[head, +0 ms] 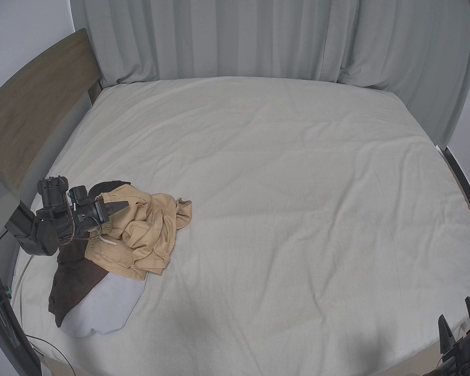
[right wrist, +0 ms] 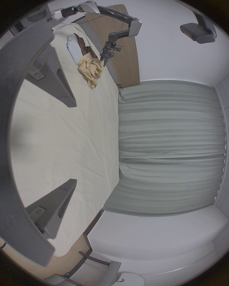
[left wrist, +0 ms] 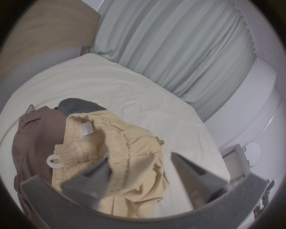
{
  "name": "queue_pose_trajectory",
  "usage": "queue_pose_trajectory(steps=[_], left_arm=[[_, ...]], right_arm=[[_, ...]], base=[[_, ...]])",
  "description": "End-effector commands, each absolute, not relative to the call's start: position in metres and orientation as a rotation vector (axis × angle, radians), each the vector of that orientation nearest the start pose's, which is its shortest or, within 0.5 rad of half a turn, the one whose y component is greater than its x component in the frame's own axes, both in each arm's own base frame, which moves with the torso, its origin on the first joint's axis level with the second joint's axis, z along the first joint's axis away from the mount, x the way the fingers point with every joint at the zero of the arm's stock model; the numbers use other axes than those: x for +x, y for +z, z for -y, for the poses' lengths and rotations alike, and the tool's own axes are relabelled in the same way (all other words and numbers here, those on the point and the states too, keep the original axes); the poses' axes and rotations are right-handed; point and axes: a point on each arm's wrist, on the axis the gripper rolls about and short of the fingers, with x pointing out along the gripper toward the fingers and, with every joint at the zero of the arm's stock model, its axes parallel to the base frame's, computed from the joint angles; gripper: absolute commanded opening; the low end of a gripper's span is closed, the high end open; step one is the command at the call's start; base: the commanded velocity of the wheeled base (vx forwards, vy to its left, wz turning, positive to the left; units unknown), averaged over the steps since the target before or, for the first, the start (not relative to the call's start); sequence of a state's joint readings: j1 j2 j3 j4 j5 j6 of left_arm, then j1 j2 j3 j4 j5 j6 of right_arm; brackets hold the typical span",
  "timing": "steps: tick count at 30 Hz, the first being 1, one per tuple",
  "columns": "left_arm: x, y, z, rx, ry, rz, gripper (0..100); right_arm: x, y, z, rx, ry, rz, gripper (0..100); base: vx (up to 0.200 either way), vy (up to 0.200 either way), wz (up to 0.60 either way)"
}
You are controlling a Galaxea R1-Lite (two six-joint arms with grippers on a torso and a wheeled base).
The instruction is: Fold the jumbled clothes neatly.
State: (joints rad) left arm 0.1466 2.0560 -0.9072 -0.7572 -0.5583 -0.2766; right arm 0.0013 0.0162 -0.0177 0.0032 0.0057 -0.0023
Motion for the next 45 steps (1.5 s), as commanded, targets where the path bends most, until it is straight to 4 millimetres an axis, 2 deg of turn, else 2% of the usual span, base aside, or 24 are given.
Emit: queue_pose_trajectory(steps=[1,19,20,37,38,45], left_arm=[[0.369,0.100,-0.043,-0.406,-0.355,-0.424,0],[0.354,0.088,-0.041,-0.402,-0.369,-0.389,0],[0.355,0.089,-0.041,-0.406,-0.368,-0.386,100],[0.368,0.099,-0.033,-0.465,-0.389,-0.357,100],[0.368,0.099,-0.033,-0.465,-0.389,-0.357,0],[0.368,0.096,-0.034,-0.467,-0.386,-0.365,0]], right_arm=[[-0.022,0.075,0.000,-0.003,0.008,-0.011,100],[-0.022,0.075,0.000,-0.003,0.008,-0.011,100],[-0.022,0.075,0.000,-0.003,0.008,-0.011,100],[-0.022,0.075,0.000,-0.003,0.008,-0.011,100],[-0.022,0.075,0.000,-0.003,0.008,-0.011,100],[-0.022,0.075,0.000,-0.003,0.008,-0.011,100]], base=[[0.000,0.000,0.00],[0.000,0.000,0.00],[0.000,0.000,0.00],[0.000,0.000,0.00],[0.000,0.000,0.00],[0.000,0.000,0.00]])
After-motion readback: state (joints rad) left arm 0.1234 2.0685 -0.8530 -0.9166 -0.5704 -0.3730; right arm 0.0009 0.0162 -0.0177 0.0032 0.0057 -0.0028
